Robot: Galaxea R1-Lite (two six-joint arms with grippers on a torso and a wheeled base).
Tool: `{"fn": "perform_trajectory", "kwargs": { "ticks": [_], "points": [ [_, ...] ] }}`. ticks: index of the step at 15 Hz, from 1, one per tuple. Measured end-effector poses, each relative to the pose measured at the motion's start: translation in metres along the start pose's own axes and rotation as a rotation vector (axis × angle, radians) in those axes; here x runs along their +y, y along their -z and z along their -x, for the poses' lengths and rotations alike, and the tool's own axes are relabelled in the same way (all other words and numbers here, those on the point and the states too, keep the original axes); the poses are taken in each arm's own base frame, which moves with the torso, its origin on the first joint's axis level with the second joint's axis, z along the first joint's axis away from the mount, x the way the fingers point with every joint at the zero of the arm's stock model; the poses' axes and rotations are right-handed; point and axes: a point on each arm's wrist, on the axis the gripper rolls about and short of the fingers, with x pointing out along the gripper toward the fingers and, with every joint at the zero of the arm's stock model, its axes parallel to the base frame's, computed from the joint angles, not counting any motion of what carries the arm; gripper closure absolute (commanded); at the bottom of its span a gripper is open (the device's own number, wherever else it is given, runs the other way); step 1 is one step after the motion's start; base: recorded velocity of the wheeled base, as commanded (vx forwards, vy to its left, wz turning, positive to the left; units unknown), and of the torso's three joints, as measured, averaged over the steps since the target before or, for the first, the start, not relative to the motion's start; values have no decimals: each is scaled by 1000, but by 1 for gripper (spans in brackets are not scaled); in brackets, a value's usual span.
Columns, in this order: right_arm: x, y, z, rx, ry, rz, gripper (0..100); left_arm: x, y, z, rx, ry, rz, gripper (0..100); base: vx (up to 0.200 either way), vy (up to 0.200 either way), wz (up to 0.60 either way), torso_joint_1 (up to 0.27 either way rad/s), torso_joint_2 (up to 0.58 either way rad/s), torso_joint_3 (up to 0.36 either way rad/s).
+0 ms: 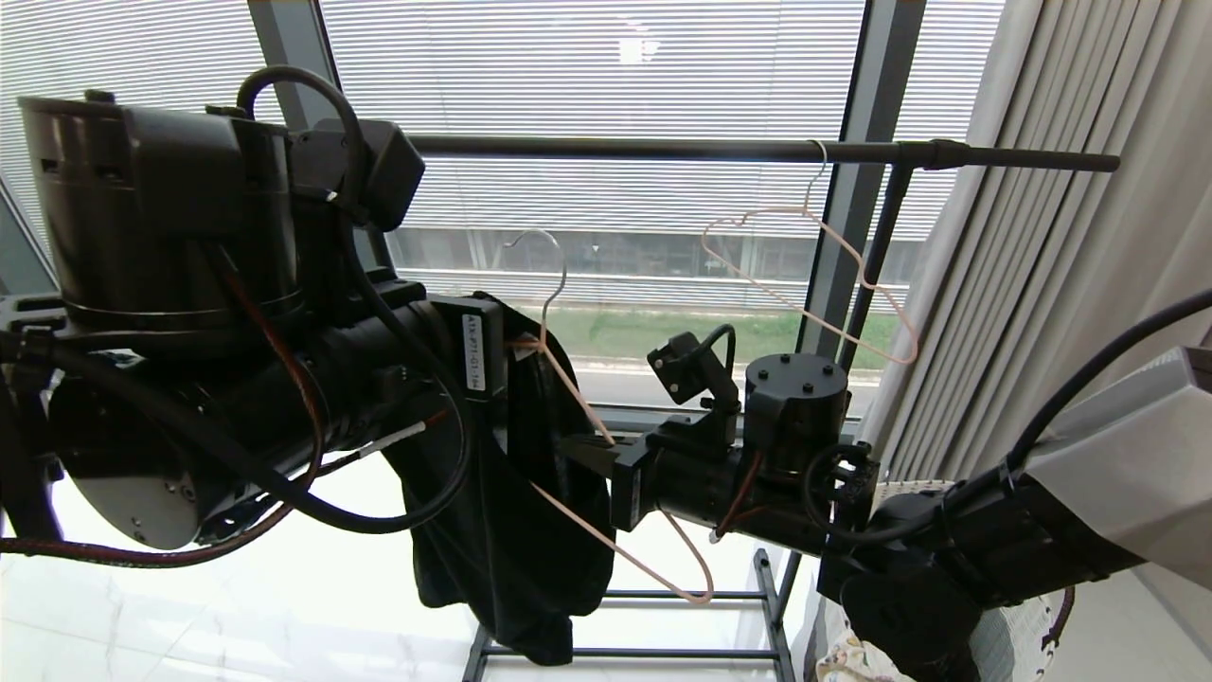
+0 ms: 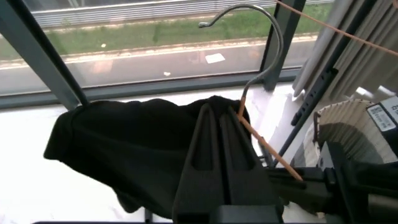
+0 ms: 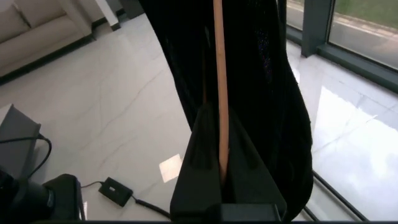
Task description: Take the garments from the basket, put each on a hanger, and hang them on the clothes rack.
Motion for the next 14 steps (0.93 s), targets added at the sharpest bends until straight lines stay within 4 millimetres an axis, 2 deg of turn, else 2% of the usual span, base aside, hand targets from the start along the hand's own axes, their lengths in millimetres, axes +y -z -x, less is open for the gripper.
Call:
{"fn": "perform_trajectory", "kwargs": {
  "ticks": [2,3,7,10,14],
  "points": [
    [0,-4,0,-44,17,12,100,2,7,3,17,-11,-65,100,0,0,0,0,0,0],
    [0,-5,0,-58,32,16,100,2,8,4,20,-12,-72,0,0,0,0,0,0,0],
    [4,-13,4,-92,41,40,100,4,7,7,13,-11,-71,0,0,0,0,0,0,0],
    [8,-21,13,-108,42,137,100,7,6,13,1,-12,-79,0,0,0,0,0,0,0],
    [4,-22,34,-85,64,250,100,14,21,29,20,29,-128,0,0,0,0,0,0,0]
  ]
}}
